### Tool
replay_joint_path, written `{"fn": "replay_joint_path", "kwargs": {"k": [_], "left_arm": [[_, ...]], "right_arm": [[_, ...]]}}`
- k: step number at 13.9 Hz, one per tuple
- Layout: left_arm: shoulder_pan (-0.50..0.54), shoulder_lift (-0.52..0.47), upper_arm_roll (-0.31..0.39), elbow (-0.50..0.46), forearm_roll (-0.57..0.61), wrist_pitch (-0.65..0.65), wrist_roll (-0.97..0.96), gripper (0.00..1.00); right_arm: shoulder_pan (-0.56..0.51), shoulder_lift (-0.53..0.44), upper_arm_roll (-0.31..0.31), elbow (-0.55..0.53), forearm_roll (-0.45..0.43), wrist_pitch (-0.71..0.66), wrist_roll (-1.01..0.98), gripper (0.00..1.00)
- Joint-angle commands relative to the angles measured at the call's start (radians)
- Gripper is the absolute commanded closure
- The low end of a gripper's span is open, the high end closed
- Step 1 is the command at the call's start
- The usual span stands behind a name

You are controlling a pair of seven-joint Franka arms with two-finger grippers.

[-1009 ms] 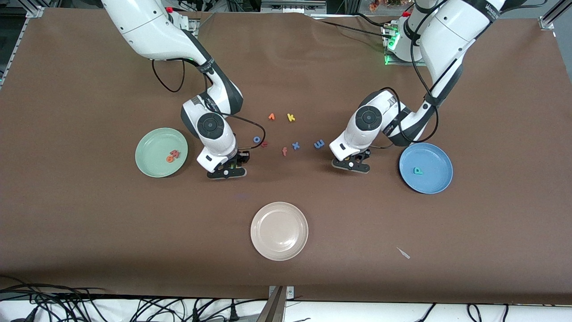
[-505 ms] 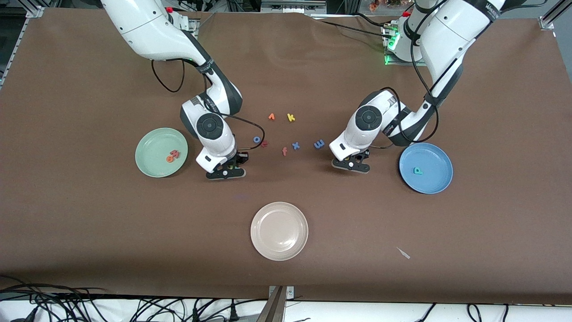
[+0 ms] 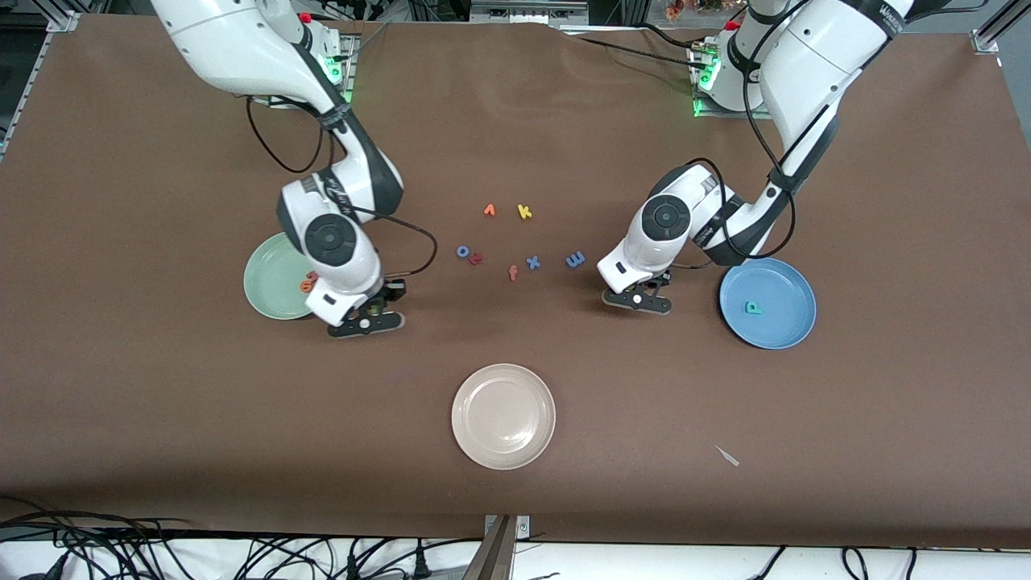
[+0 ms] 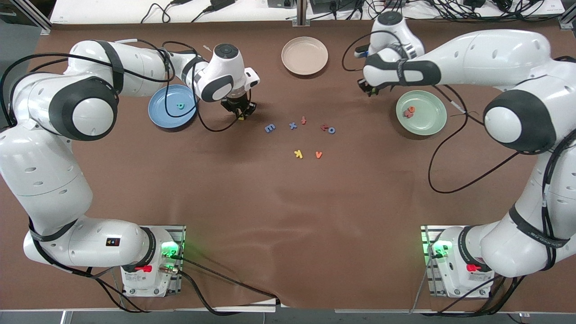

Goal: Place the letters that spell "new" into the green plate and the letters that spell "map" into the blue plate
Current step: 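Place the U on the green plate while the left gripper drops the Q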

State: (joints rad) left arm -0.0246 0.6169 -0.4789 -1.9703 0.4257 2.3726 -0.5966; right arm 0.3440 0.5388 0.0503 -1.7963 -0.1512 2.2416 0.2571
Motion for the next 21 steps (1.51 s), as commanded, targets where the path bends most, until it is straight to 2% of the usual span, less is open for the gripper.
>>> {"fn": "replay_joint_path", "kwargs": {"k": [1,2,4,6,10,12,13,14,16,17,18,21], "left_arm": [[0.008,-0.003,-0.003,0.092,0.025,-0.168,0.065,0.79],[0.017,-0.003,-0.003,0.122,0.021,-0.226,0.108,0.79],[0.079,-0.008,-0.007,0.136,0.021,-0.259,0.2,0.79],[0.152,-0.025,-0.009,0.136,0.021,-0.269,0.335,0.79],[0.258,-0.04,-0.006,0.137,0.025,-0.3,0.559,0.78],[0.296,-0.039,-0.003,0.136,0.036,-0.3,0.661,0.76],[0.316,-0.037,-0.001,0.136,0.038,-0.302,0.707,0.72],[0.33,-0.036,0.0,0.136,0.039,-0.303,0.754,0.63],[0.344,-0.034,0.0,0.136,0.039,-0.303,0.811,0.0],[0.341,-0.034,-0.003,0.137,0.036,-0.302,0.804,0.0],[0.333,-0.036,-0.006,0.139,0.022,-0.303,0.796,0.0],[0.322,-0.034,-0.07,0.145,-0.008,-0.302,0.764,0.0]], "right_arm": [[-0.103,-0.107,0.006,-0.089,0.019,-0.039,-0.184,0.8],[-0.141,-0.147,0.003,-0.136,0.024,-0.039,-0.261,0.79],[-0.203,-0.239,-0.006,-0.248,0.048,-0.031,-0.356,0.79],[-0.206,-0.308,-0.032,-0.351,0.062,-0.004,-0.378,0.79],[-0.206,-0.365,-0.056,-0.547,0.062,0.202,-0.378,0.77],[-0.206,-0.364,-0.056,-0.545,0.062,0.21,-0.377,0.44],[-0.206,-0.368,-0.058,-0.545,0.062,0.207,-0.375,0.24],[-0.206,-0.372,-0.066,-0.54,0.062,0.204,-0.377,0.2],[-0.206,-0.373,-0.076,-0.522,0.07,0.181,-0.377,0.19],[-0.206,-0.375,-0.076,-0.493,0.085,0.152,-0.377,0.17],[-0.206,-0.375,-0.076,-0.45,0.096,0.085,-0.377,0.1],[-0.204,-0.373,-0.075,-0.269,0.105,-0.161,-0.361,0.07]]}}
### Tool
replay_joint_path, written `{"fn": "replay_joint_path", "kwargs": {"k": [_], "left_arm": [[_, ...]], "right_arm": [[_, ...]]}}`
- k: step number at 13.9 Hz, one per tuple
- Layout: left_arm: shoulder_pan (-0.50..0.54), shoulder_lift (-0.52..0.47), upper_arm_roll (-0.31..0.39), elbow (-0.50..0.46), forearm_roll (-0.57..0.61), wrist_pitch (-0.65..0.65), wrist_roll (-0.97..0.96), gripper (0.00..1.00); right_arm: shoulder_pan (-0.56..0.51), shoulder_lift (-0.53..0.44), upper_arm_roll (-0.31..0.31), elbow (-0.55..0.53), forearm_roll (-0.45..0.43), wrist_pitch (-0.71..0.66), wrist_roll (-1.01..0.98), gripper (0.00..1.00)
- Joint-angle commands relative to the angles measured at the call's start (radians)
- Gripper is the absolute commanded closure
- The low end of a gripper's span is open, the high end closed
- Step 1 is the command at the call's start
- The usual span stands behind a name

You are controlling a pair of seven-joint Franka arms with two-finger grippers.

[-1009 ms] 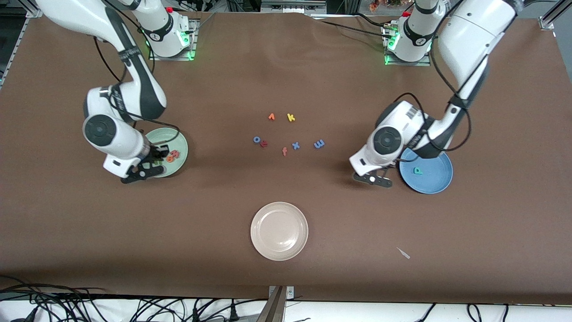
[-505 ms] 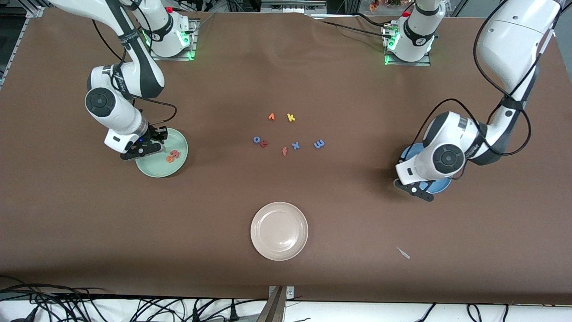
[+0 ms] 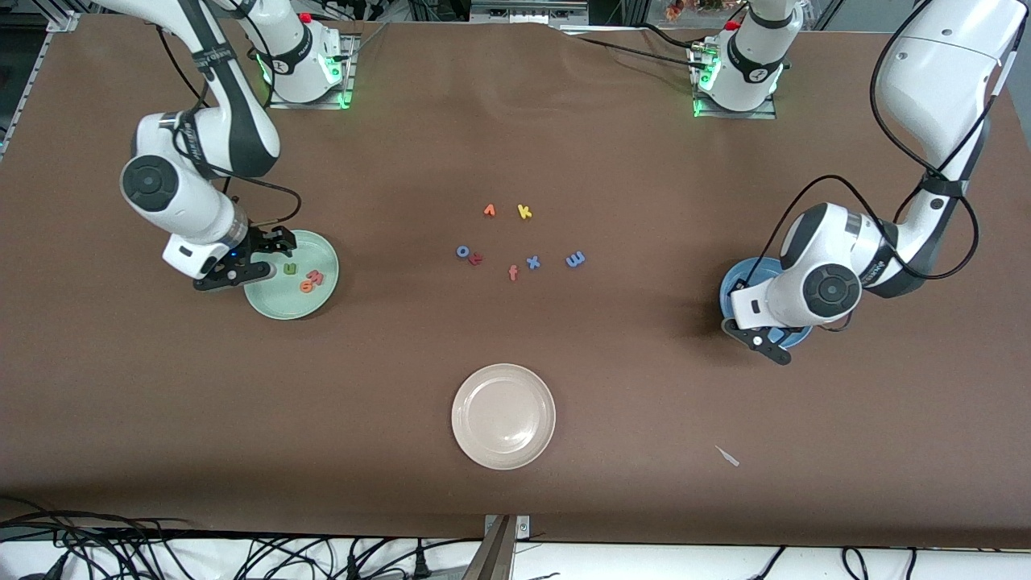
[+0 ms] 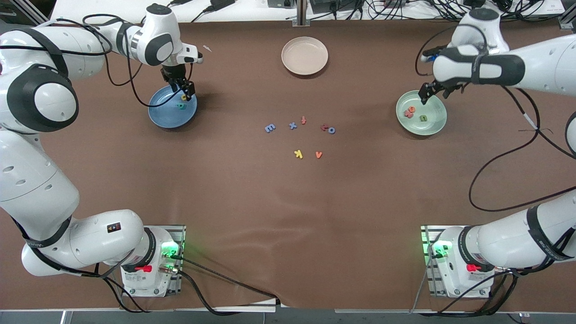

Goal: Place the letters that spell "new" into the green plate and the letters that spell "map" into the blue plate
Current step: 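Place the U on the green plate while the left gripper drops the Q, then move the left gripper over the blue E while the right gripper withdraws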

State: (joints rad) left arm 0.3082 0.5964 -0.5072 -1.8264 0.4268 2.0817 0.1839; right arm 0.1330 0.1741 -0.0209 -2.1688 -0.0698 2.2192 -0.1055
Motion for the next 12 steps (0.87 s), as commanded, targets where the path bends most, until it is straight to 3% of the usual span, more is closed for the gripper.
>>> {"fn": "replay_joint_path", "kwargs": {"k": [1,5,9,12], "left_arm": [[-0.021,-0.013,-0.048,0.009,-0.029,-0.011,-0.052,0.0],[-0.148,-0.01,-0.05,0.015,-0.074,0.012,-0.116,0.0],[-0.285,-0.001,-0.048,0.003,-0.071,0.124,-0.251,0.0],[-0.353,0.022,-0.048,-0.004,-0.065,0.184,-0.293,0.0]], "right_arm": [[0.007,-0.019,-0.004,0.124,0.024,-0.154,0.003,0.07],[0.007,-0.105,-0.007,0.179,0.031,-0.211,0.027,0.02],[0.005,-0.114,-0.008,0.404,0.028,-0.482,0.039,0.01],[0.0,-0.107,-0.011,0.518,0.015,-0.552,0.029,0.0]]}}
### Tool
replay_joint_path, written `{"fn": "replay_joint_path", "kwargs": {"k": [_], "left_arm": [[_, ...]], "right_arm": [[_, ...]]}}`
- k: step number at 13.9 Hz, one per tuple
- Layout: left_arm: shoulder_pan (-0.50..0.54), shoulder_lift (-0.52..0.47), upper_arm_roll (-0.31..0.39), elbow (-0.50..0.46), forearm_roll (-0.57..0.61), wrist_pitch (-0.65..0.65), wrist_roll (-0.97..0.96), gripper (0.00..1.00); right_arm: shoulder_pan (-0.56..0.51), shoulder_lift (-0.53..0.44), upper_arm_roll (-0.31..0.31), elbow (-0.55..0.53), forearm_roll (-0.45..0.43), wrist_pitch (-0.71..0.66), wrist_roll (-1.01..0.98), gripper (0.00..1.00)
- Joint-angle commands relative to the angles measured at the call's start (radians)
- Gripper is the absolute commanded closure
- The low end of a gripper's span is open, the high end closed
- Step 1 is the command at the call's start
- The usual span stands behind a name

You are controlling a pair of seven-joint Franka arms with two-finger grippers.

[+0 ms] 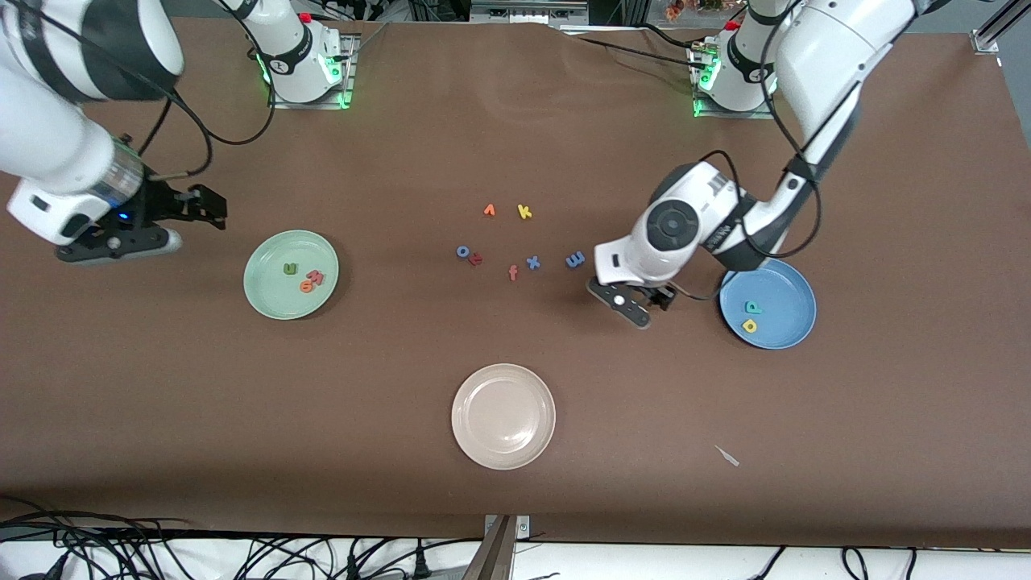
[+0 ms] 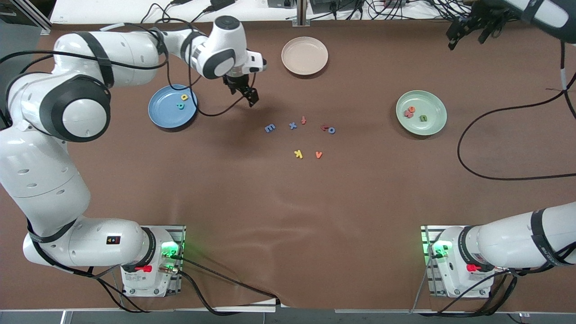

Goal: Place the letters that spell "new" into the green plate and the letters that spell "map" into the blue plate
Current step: 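Move the left gripper over the blue E while the right gripper withdraws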

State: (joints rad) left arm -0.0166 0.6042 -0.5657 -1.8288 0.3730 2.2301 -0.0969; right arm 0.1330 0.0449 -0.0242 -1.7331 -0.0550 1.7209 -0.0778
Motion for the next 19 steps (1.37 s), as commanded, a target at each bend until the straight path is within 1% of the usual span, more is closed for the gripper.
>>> {"fn": "replay_joint_path", "kwargs": {"k": [1,3,7,8,9,10,11,13,15,19], "left_arm": [[-0.054,0.016,0.012,-0.003,-0.011,0.048,-0.015,0.0],[-0.092,0.032,0.015,-0.009,-0.002,0.077,-0.044,0.0],[-0.129,0.061,0.021,-0.01,0.007,0.094,-0.056,0.0],[-0.134,0.069,0.021,-0.01,0.038,0.094,-0.067,0.0],[-0.135,0.084,0.02,-0.01,0.073,0.094,-0.104,0.0],[-0.146,0.089,0.02,-0.012,0.111,0.094,-0.139,0.0],[-0.154,0.089,0.02,-0.017,0.124,0.094,-0.161,0.0],[-0.169,0.089,0.02,-0.024,0.124,0.092,-0.176,0.0],[-0.19,0.095,0.02,-0.026,0.13,0.092,-0.217,0.0],[-0.194,0.103,0.021,-0.038,0.13,0.091,-0.224,0.07]], "right_arm": [[-0.001,0.033,-0.019,0.113,-0.003,-0.072,0.0,0.01],[-0.001,0.05,-0.019,0.148,-0.002,-0.086,-0.002,0.0],[-0.003,0.043,-0.02,0.147,0.012,-0.099,0.006,0.0],[-0.004,0.043,-0.023,0.147,0.033,-0.1,0.009,0.0],[-0.004,0.041,-0.029,0.147,0.085,-0.103,0.012,0.0],[-0.004,0.036,-0.042,0.147,0.11,-0.103,0.03,0.0],[-0.004,0.035,-0.045,0.145,0.116,-0.103,0.058,0.0],[-0.004,0.03,-0.046,0.145,0.118,-0.109,0.072,0.0],[-0.004,0.03,-0.048,0.145,0.118,-0.153,0.079,0.0],[-0.004,0.038,-0.048,0.149,0.11,-0.15,0.059,0.0]]}}
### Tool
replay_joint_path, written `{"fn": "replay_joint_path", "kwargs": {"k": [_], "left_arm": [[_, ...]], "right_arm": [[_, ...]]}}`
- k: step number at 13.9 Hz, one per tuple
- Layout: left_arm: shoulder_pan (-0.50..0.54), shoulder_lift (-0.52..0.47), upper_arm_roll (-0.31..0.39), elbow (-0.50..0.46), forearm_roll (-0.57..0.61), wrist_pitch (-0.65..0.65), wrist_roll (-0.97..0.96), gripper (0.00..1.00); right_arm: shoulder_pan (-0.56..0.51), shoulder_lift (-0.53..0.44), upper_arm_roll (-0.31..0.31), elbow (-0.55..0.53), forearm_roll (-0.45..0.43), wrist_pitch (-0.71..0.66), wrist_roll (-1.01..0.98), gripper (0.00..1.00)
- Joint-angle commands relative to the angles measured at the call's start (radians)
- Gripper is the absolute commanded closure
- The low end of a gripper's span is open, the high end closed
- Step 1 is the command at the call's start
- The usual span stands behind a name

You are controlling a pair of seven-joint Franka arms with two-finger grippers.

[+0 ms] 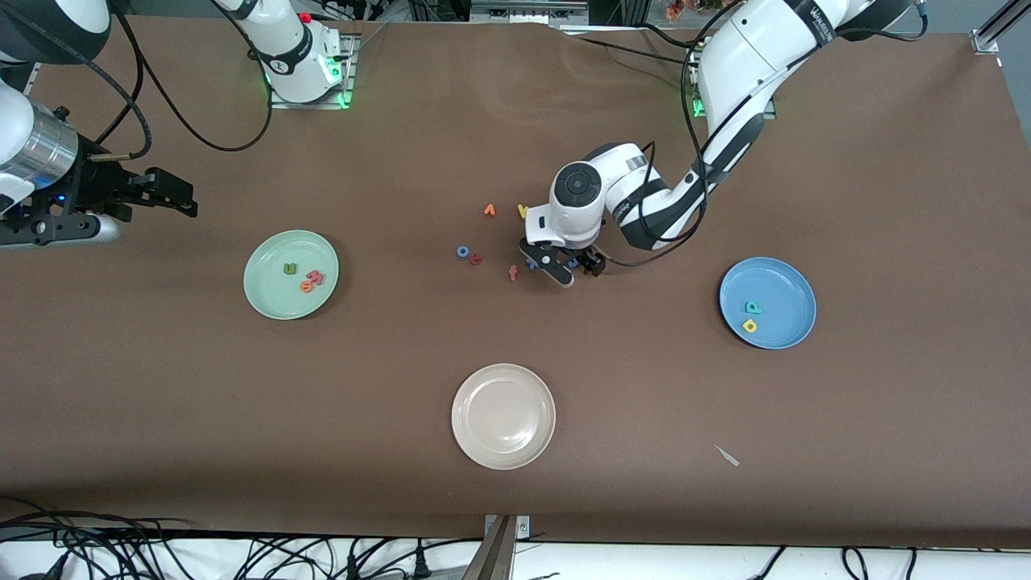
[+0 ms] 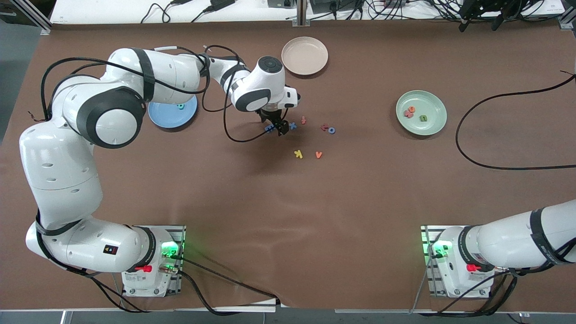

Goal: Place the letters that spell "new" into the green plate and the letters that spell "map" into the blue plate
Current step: 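Lower the left gripper and grasp the blue E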

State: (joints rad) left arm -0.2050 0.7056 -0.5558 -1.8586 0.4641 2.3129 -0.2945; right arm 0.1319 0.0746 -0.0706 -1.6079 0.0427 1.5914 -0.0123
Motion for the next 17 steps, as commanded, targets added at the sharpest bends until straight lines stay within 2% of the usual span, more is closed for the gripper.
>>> {"fn": "replay_joint_path", "kwargs": {"k": [1,3,7,17], "left_arm": [[-0.005,0.002,0.011,-0.01,0.039,0.008,-0.026,0.09],[0.001,0.002,0.011,-0.011,0.039,0.008,-0.025,0.14],[0.006,0.002,0.014,-0.013,0.039,0.008,-0.025,0.32],[0.003,0.005,0.028,-0.001,0.039,0.008,-0.032,0.5]], "right_arm": [[-0.003,0.008,-0.002,0.023,0.011,-0.019,-0.006,0.0],[-0.003,0.01,-0.002,0.023,0.005,-0.021,-0.006,0.0],[-0.003,0.01,-0.003,0.025,0.003,-0.022,-0.006,0.0],[-0.003,0.01,-0.014,0.023,0.005,-0.022,-0.054,0.0]]}}
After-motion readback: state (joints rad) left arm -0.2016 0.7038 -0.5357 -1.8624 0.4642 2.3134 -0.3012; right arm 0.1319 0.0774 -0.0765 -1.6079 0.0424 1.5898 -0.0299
